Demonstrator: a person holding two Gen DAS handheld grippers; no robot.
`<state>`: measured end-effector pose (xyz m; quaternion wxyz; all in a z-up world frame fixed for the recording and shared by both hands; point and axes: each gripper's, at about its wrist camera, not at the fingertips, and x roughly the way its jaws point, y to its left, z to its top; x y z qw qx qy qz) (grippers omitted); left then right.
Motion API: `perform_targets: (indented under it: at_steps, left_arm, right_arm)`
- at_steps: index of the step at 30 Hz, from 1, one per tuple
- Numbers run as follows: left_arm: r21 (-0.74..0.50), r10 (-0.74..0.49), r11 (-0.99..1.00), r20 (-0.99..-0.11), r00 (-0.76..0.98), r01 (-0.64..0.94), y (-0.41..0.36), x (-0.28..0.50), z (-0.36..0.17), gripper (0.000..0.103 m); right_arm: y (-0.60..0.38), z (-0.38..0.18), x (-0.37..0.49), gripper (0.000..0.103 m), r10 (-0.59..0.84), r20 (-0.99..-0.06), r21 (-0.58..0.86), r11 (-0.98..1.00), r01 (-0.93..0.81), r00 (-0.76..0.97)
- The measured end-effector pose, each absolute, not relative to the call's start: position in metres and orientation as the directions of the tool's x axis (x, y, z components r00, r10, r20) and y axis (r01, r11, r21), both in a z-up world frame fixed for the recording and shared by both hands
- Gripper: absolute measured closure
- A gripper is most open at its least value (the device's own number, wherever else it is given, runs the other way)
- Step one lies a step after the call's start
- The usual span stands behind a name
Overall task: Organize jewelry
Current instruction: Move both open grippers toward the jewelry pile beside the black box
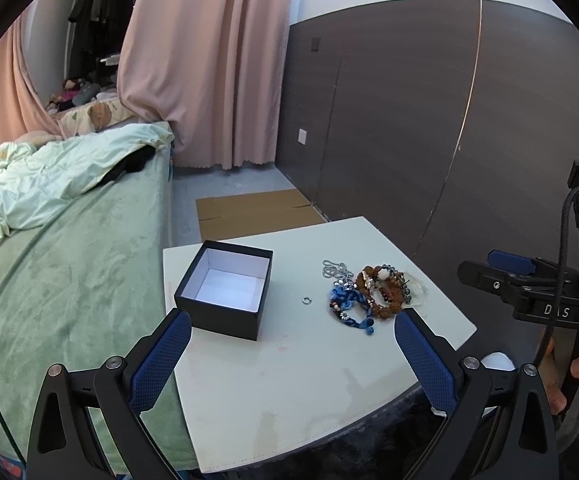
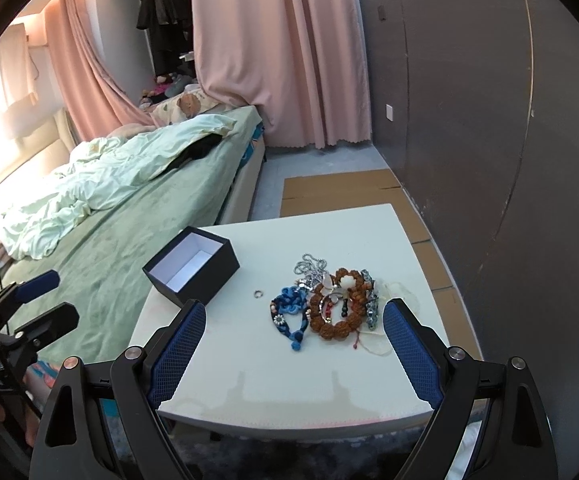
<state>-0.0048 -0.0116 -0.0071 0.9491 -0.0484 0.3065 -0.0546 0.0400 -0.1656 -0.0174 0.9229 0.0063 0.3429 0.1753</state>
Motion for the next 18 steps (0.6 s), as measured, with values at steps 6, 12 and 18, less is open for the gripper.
perform_targets:
  at_steps: [6,12,18]
  left_arm:
    - [-0.119,-0.132,0.990,-0.577,0.806,0.077,-0.0116,-0.0043,-0.0068,0.004]
    - [-0.093,-0.115,0.993,-0.578,0.808,0.075,-0.0149,-0.0034,-0.0067,0.004]
    - [-0.082,-0.104,0.994,-0.576,0.811,0.070,-0.0151,-0.0040,-0.0049,0.004]
  right_arm:
    - [-0.1669,-0.0172,0.0419,0.012,0.326,-0.630,0.134,0.940,-0.315,0.705]
    - [-0.1669,-0.0167,0.0426,0.012,0.332,-0.627,0.139,0.938,-0.318,0.705]
    - [-0.1669,-0.0174,0.0431,0.012,0.326,-0.628,0.137,0.940,-0.312,0.706]
